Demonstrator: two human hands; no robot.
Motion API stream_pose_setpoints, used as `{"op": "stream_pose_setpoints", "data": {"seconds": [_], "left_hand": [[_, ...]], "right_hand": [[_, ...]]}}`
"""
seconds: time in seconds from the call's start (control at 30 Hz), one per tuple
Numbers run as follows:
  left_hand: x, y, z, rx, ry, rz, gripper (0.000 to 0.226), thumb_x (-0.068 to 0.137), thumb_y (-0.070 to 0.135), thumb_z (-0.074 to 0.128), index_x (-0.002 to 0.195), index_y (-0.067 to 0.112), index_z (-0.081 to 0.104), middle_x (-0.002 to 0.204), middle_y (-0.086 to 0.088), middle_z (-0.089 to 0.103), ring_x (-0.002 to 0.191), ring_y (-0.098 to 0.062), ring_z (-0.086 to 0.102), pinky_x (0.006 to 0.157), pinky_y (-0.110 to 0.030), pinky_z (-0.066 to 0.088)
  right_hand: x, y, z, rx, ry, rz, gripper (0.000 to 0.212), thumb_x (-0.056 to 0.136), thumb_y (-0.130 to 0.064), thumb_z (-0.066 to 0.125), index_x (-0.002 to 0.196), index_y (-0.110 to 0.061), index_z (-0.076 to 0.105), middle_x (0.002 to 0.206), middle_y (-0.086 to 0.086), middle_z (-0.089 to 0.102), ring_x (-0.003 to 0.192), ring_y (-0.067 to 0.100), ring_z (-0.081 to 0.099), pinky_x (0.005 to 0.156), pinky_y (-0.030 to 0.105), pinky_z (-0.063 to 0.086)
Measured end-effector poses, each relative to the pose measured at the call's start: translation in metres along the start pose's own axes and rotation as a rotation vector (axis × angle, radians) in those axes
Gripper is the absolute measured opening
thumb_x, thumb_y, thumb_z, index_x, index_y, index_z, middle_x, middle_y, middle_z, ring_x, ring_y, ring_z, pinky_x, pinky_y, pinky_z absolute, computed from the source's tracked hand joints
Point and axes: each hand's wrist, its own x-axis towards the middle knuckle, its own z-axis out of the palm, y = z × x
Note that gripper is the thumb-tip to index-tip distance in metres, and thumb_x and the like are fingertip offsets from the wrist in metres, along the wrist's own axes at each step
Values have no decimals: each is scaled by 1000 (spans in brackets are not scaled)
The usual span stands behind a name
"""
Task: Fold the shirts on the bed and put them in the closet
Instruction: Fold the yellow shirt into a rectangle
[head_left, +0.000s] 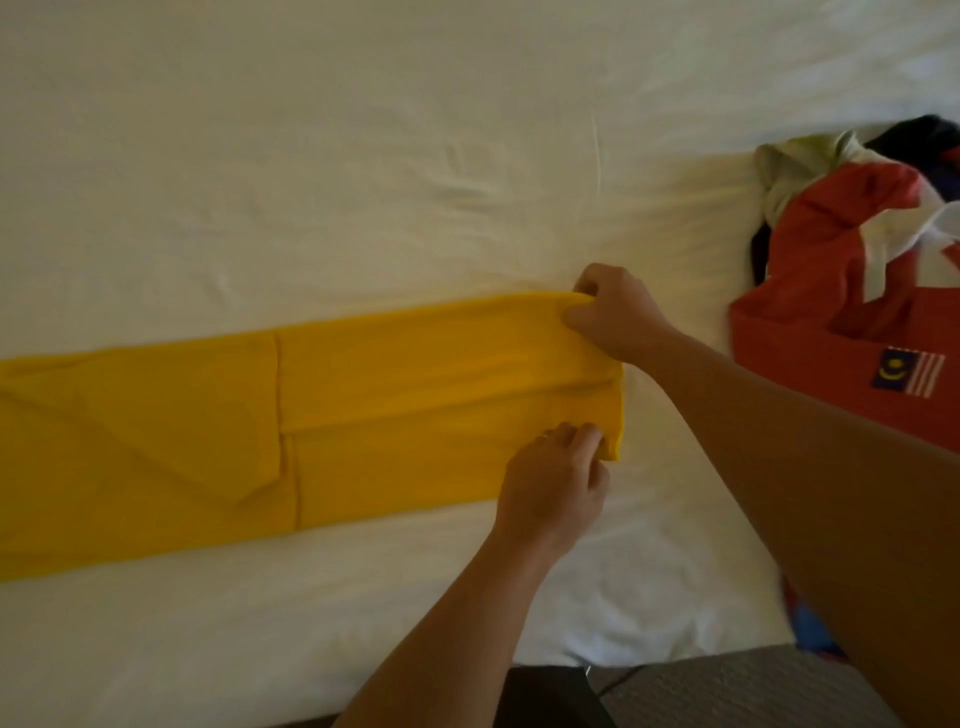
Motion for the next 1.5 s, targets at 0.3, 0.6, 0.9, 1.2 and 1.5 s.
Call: {"op": "stream_pose_setpoints", "data": {"seconds": [0.3,0.6,0.9,1.2,1.5], "left_hand": [[-60,-26,-75,-201,392,-234,20,85,26,55,101,16,62,75,1,61,63,-15,50,59,-20,32],[-136,-121,-158,-426,552,-499,32,92,37,51,103,12,67,77,15,50,62,-2,46,60,-7,32],[-199,-257,-236,-432,598,-691,29,90,34,53,107,15,66,80,7,61,70,-3,56,58,-14,41],[-231,-338,-276,-484,610,-881,25,89,13,73,112,17,66,77,4,62,71,-9,61,61,-14,43],[-245,-353,-287,-411,558,-1047,22,91,15,70,113,14,64,75,10,61,58,-8,56,49,-12,34]], "right_hand": [[-39,-106,33,332,-20,-30,17,83,-8,69,99,-12,65,77,0,56,70,15,53,59,28,43],[-65,-236,147,319,-97,-111,13,83,-4,67,95,-9,63,76,2,53,67,15,50,57,25,40],[-71,-351,304,267,-94,-86,17,80,-8,68,76,-20,57,70,-4,55,65,16,54,56,25,42],[-68,-425,380,114,20,-41,11,86,-22,61,98,-21,61,85,-2,59,84,23,60,68,32,45],[-71,-442,401,47,-27,-83,24,92,-37,62,101,-16,66,95,5,69,90,27,67,78,39,56]]}}
